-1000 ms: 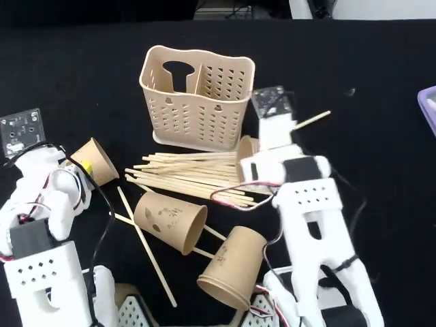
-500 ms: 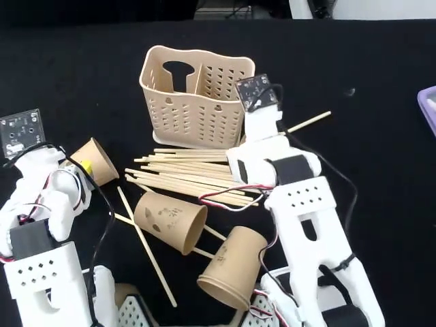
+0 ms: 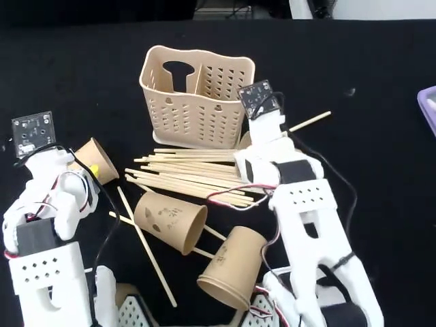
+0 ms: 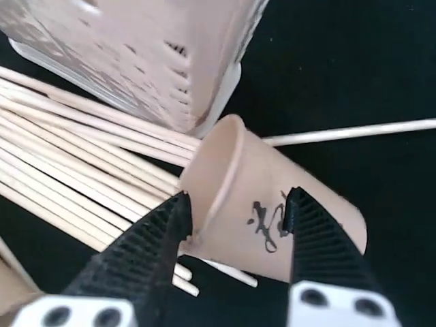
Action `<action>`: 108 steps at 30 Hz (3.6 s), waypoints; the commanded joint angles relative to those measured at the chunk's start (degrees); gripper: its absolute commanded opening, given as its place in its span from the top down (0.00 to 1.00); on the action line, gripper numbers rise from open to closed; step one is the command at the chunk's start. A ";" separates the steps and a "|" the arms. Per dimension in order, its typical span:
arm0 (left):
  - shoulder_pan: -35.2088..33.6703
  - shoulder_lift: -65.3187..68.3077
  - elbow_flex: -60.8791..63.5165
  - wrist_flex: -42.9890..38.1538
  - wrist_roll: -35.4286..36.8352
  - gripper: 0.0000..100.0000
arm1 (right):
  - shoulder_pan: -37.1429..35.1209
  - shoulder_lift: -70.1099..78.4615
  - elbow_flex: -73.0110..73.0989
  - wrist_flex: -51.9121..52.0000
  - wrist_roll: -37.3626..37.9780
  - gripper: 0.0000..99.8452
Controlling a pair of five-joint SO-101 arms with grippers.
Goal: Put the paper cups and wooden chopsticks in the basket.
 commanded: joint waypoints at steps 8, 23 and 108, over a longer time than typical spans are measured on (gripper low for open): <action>0.84 -1.14 -0.31 -0.79 -0.35 0.79 | 7.03 4.09 -8.92 5.89 0.88 0.90; 0.84 -0.97 -0.31 -0.79 -0.35 0.79 | 16.09 -11.21 -18.15 16.88 7.47 0.99; -2.24 -0.88 0.92 -0.79 -0.53 0.78 | -32.26 -21.41 -7.69 48.88 18.73 0.83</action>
